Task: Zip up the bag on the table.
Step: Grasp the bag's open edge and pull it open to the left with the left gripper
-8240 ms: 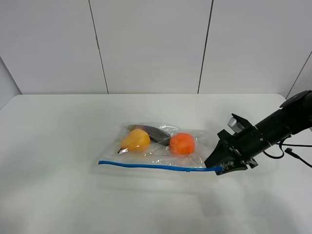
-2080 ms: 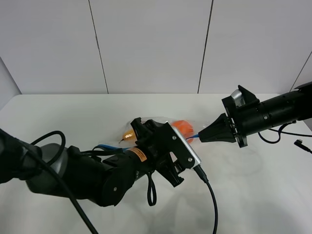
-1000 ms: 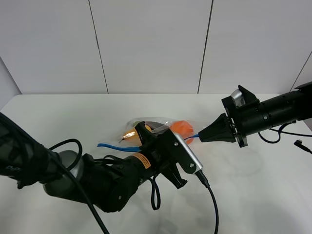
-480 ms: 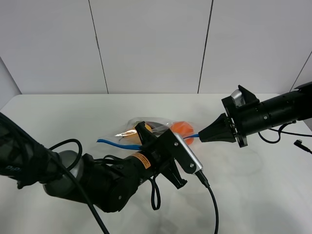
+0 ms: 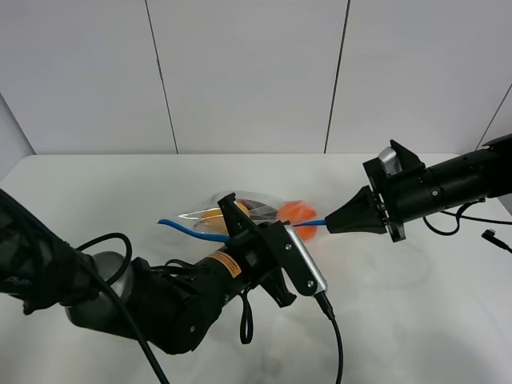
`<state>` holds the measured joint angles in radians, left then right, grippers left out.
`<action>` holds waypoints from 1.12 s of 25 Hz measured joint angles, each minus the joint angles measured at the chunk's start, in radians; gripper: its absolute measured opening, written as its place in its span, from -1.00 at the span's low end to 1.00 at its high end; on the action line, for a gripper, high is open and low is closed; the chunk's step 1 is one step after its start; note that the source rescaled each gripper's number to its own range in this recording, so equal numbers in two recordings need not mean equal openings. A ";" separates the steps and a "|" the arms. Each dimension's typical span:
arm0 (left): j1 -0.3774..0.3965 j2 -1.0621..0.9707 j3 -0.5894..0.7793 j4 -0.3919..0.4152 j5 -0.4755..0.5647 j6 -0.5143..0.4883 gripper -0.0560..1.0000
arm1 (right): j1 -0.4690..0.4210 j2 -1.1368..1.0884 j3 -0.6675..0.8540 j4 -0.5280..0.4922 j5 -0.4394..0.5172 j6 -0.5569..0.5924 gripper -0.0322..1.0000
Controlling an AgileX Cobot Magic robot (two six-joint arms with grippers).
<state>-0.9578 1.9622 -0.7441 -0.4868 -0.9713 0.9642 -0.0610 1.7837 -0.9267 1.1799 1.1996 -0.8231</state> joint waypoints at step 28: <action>0.411 0.000 0.147 0.125 -0.143 0.035 -0.89 | 0.003 0.000 0.000 0.032 -0.001 0.000 -0.94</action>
<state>-0.5469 1.9622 -0.5967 -0.3618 -1.1146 0.9997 -0.0581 1.7837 -0.9267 1.2124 1.1985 -0.8231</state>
